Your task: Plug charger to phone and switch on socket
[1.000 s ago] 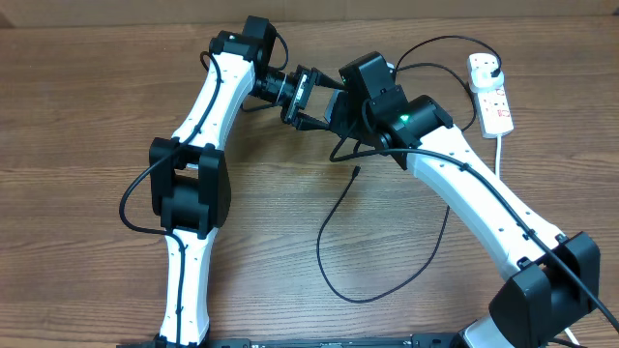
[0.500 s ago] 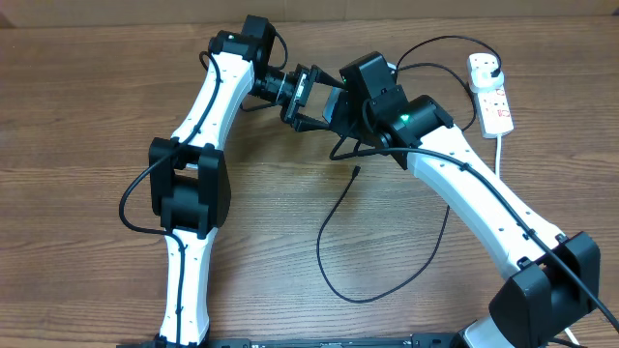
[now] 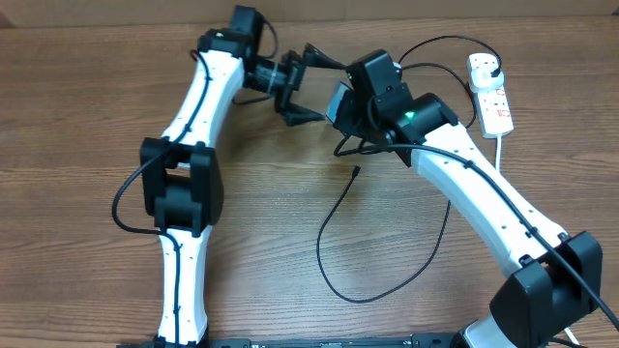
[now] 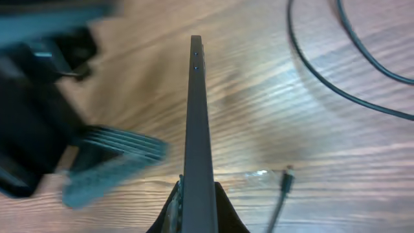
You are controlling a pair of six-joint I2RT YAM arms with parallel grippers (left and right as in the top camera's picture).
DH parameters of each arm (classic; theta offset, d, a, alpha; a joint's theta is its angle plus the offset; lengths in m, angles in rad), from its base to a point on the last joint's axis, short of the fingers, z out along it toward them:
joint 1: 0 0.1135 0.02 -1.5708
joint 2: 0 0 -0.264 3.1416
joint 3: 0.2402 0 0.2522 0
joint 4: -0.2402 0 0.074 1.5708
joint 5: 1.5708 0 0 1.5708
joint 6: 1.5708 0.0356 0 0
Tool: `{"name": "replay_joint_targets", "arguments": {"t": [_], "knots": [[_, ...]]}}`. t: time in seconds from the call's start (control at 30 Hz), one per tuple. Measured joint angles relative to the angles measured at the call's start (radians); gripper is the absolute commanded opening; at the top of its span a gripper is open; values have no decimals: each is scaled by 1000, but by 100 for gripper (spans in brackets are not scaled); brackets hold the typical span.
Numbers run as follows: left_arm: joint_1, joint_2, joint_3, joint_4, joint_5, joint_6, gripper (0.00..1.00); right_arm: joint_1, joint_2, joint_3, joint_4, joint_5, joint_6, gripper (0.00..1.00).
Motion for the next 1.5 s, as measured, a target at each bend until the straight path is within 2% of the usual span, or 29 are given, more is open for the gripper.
{"name": "replay_joint_targets", "arguments": {"t": [0.33, 0.57, 0.7, 0.87, 0.97, 1.1, 1.23, 1.43, 1.5], "knots": [[132, -11, 1, -2, 22, 209, 100, -128, 0, 0, -1, -89, 16, 4], [155, -204, 1, -62, 7, 472, 100, -152, 0, 0, 0, -146, 43, 4], [156, -405, 5, -164, -139, 571, 100, -153, 0, 0, 3, -164, 51, 4], [148, -597, 23, -283, -420, 641, 100, -153, 0, 0, 15, -181, 58, 4], [129, -645, 29, -317, -602, 641, 100, -153, 0, 0, 34, -204, 58, 4], [109, -631, 29, -323, -750, 616, 100, -153, 0, 0, 53, -244, 60, 4], [109, -607, 26, -315, -813, 564, 100, -153, 0, 0, 53, -266, 68, 4], [109, -602, 24, -312, -817, 374, 100, -169, 0, 0, 90, -338, 105, 4], [109, -602, 24, -312, -815, 308, 97, -183, 0, 0, 109, -385, 122, 4]]}}
